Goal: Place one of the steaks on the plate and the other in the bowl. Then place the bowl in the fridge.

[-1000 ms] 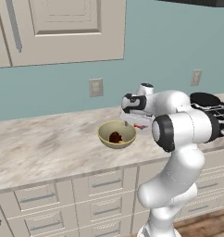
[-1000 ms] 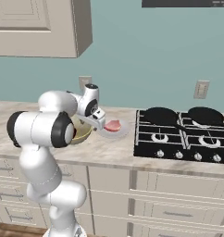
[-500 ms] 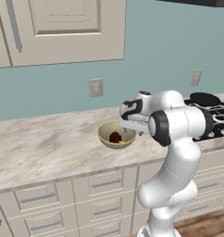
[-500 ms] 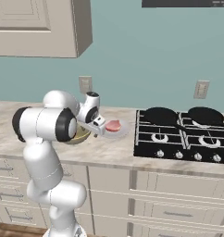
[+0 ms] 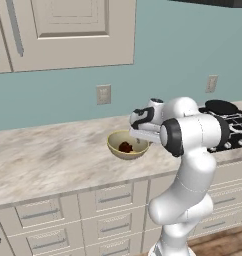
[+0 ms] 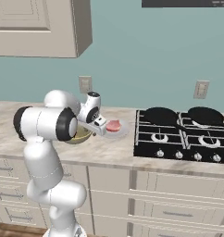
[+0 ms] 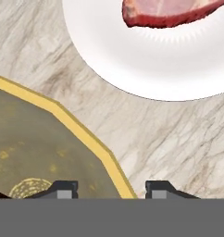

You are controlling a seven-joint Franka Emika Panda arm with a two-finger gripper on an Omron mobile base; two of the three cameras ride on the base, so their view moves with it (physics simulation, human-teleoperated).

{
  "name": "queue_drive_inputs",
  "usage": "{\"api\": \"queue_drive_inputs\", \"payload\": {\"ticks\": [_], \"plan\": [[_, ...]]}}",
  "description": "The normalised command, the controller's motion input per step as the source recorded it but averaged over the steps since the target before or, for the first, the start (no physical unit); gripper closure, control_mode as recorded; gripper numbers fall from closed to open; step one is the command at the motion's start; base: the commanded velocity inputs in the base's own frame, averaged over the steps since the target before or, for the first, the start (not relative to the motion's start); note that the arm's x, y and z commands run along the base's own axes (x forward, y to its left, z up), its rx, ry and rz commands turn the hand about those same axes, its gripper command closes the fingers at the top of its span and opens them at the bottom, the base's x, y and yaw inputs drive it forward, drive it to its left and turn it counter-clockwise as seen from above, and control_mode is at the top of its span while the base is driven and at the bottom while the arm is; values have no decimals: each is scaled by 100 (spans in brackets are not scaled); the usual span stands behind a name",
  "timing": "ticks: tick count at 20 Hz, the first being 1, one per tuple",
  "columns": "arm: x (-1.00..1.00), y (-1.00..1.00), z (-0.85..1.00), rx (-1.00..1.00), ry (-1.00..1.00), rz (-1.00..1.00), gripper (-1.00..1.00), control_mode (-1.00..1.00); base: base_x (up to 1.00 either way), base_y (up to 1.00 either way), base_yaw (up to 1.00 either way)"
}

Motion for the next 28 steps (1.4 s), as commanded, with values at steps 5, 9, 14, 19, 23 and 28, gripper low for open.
{"api": "queue_drive_inputs", "payload": {"ticks": [5, 9, 14, 19, 23, 28], "plan": [[0, 0, 0, 0, 0, 0, 100, -100, 0, 0, 0], [0, 0, 0, 0, 0, 0, 100, -100, 0, 0, 0], [0, -3, 2, 0, 0, 1, 100, -100, 0, 0, 0], [-44, -3, 57, -1, -9, 9, 100, -100, 0, 0, 0], [-80, -13, 27, 0, -18, 3, 100, -100, 0, 0, 0], [-85, -54, 25, 6, -39, 2, 100, -100, 0, 0, 0]]}}
